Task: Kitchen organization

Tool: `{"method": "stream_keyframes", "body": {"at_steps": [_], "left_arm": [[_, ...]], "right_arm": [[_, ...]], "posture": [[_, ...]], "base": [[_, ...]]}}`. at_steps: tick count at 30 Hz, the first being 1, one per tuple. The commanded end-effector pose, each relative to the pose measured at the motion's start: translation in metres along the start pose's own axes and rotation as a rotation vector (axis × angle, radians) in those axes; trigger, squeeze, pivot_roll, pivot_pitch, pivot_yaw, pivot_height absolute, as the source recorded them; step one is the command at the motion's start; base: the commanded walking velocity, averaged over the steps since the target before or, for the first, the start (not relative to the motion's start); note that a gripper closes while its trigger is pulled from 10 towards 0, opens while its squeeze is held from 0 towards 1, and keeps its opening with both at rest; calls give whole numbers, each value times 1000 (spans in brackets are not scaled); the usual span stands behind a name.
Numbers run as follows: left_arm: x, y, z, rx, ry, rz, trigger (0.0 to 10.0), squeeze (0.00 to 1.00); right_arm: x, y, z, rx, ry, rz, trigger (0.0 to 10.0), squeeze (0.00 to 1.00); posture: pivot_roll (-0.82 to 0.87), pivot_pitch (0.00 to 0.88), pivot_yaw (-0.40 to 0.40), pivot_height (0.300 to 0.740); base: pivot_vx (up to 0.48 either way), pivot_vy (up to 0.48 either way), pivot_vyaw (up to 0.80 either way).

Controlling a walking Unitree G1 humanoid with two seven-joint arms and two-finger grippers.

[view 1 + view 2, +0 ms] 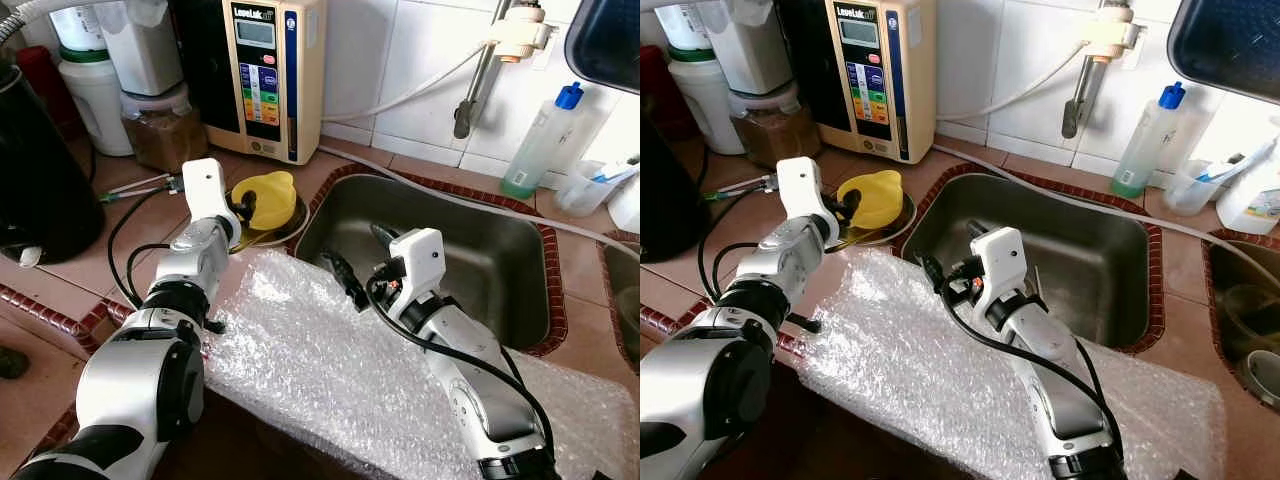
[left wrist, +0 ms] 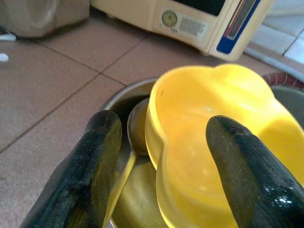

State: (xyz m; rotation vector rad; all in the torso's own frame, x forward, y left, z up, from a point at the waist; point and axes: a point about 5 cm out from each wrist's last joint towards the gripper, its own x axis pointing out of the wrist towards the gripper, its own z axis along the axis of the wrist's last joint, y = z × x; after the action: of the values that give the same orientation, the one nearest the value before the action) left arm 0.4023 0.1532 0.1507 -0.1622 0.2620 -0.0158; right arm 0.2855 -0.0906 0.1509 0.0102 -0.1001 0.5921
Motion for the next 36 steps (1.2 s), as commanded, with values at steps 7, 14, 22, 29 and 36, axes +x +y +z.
{"method": "stream_keyframes", "body": {"at_steps": [7, 14, 22, 29, 36], "left_arm": [[-1, 0, -15, -4, 82, -19, 6353, 0], [-1, 0, -18, -42, 87, -32, 0, 0], [-2, 1, -19, -65, 86, -31, 0, 0], [-2, 1, -22, -100, 90, -40, 0, 0], [-3, 2, -20, -86, 52, -39, 0, 0]], "right_arm": [[-2, -2, 1, -1, -6, -11, 10000, 0], [-2, -2, 1, 0, -5, -8, 10000, 0], [-2, -3, 0, -1, -3, -6, 10000, 0], [-1, -1, 0, -2, 0, 6, 10000, 0], [-2, -4, 0, -6, 4, 1, 10000, 0]], "posture": [[-34, 0, 22, 740], [-35, 0, 20, 740], [-31, 0, 14, 740], [-26, 0, 6, 740], [-32, 0, 7, 740]], "base": [[0, 0, 0], [0, 0, 0], [0, 0, 0], [0, 0, 0], [0, 0, 0]]}}
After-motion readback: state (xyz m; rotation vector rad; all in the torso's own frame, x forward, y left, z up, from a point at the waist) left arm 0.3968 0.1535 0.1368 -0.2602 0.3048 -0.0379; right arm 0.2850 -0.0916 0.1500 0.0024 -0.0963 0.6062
